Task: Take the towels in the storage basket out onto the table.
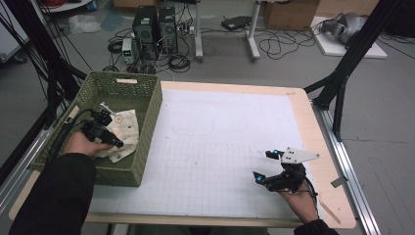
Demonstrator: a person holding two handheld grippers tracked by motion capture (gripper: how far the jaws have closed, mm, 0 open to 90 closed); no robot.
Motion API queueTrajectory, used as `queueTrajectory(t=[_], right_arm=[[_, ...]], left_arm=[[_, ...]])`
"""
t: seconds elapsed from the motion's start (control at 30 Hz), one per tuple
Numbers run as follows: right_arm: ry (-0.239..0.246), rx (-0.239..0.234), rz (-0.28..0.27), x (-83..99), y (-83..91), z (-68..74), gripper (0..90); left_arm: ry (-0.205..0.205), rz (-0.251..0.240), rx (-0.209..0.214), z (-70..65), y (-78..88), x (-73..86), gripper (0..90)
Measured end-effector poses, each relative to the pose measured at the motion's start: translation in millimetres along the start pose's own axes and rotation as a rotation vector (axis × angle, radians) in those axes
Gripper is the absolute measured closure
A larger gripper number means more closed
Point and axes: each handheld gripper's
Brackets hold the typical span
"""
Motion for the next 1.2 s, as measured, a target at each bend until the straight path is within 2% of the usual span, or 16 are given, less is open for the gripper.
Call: queueTrajectory(t=[0.07,0.2,0.3,0.43,0.53,0.57,0.7,0.77,0.87,1.0,1.13,1.2], right_arm=[[-0.003,-0.005,-0.001,-0.4,-0.6,0.3,8.1],[0.004,-0.008,0.002,-0.6,-1.2,0.8,8.2],[0.003,-0.006,0.003,-0.5,-0.7,1.1,8.1],[0.005,-0.009,0.004,-0.6,-1.3,1.6,8.1],[0.012,-0.010,0.003,-0.9,-1.4,2.2,8.1],[0.009,-0.011,0.001,-1.0,-1.0,2.7,8.2],[0.010,-0.010,0.000,-0.7,-0.4,2.1,8.2],[0.005,-0.014,0.003,-0.7,-0.5,2.4,8.2],[0.011,-0.012,0.003,-0.7,-0.8,1.9,8.1],[0.011,-0.012,-0.001,-0.8,-0.2,1.2,8.1],[0.010,-0.014,-0.006,-0.9,0.2,1.6,8.2],[0.010,-0.014,-0.006,-0.8,0.7,1.4,8.2]], left_arm=[[-0.007,0.023,0.015,-1.9,-4.2,0.6,42.2],[-0.037,0.031,-0.009,-5.4,-8.1,1.8,41.2],[-0.051,0.039,-0.043,-8.1,-10.0,1.8,44.8],[-0.110,0.079,-0.116,-16.7,-11.4,-3.9,52.1],[-0.112,0.105,-0.152,-20.4,-11.5,-8.5,57.2],[-0.107,0.101,-0.155,-19.5,-11.8,-8.2,62.0],[-0.093,0.100,-0.146,-17.2,-10.9,-8.6,66.2],[-0.085,0.101,-0.158,-15.8,-10.9,-8.8,75.0],[-0.069,0.103,-0.150,-14.5,-10.4,-9.4,77.0],[-0.048,0.096,-0.119,-11.7,-8.7,-9.3,78.6],[-0.020,0.070,-0.037,-8.0,-5.6,-8.9,79.2],[0.011,0.031,0.022,-5.3,-2.2,-8.8,79.3]])
Point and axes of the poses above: each handheld gripper's, and its own axes: y roughly backward along the jaws, x roughly out of its underside, z roughly to its left, and after that the axes turned 9 degrees about -x, right-handed
